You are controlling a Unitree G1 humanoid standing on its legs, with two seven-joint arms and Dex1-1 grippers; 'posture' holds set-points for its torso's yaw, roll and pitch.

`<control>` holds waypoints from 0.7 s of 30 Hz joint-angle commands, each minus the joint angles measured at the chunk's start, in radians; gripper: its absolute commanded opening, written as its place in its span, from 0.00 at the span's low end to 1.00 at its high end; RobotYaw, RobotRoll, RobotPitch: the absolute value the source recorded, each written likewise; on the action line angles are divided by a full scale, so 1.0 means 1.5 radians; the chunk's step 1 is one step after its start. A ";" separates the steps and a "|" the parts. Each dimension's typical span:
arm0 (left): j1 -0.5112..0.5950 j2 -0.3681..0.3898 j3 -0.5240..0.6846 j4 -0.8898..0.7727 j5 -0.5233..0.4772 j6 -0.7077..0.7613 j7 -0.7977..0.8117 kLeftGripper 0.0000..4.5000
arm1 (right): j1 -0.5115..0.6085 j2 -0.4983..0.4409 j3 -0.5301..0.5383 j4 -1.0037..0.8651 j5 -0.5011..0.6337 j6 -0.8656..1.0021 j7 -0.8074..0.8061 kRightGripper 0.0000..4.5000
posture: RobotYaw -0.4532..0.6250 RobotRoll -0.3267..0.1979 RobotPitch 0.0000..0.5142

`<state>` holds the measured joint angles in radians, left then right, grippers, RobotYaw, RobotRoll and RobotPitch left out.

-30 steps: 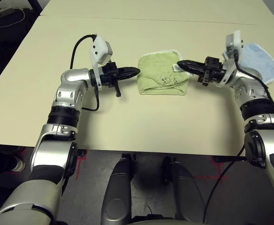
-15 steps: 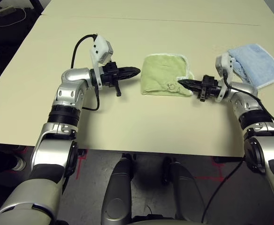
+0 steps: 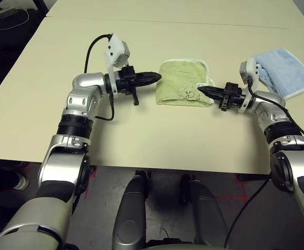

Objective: Fold the towel and set it aside.

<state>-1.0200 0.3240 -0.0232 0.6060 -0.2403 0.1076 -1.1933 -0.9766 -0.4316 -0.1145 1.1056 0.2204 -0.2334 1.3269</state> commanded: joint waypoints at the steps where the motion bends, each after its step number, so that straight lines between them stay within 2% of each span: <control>1: -0.010 -0.033 -0.025 0.018 0.007 -0.013 0.004 0.01 | 0.001 0.003 -0.003 -0.003 0.001 0.007 0.004 0.00 | 0.53 0.62 0.49; 4: -0.010 -0.066 -0.050 0.045 0.024 -0.022 0.001 0.01 | -0.001 0.002 -0.002 -0.006 -0.001 0.007 0.005 0.00 | 0.52 0.62 0.49; 7: -0.009 -0.073 -0.058 0.076 0.033 -0.028 0.005 0.01 | -0.002 0.001 -0.001 -0.007 -0.002 0.008 0.005 0.00 | 0.51 0.62 0.48; 14: -0.022 -0.051 -0.056 0.188 0.075 -0.069 0.035 0.01 | -0.001 0.002 0.002 -0.021 -0.001 0.012 0.013 0.00 | 0.50 0.62 0.49; 21: -0.034 -0.022 -0.049 0.227 0.085 -0.073 0.025 0.01 | -0.004 -0.007 0.016 -0.013 -0.020 0.005 0.021 0.00 | 0.51 0.62 0.49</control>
<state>-1.0661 0.2819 -0.0956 0.9202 -0.1284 -0.0077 -1.1461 -0.9890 -0.4268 -0.1022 1.0856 0.2078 -0.2195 1.3471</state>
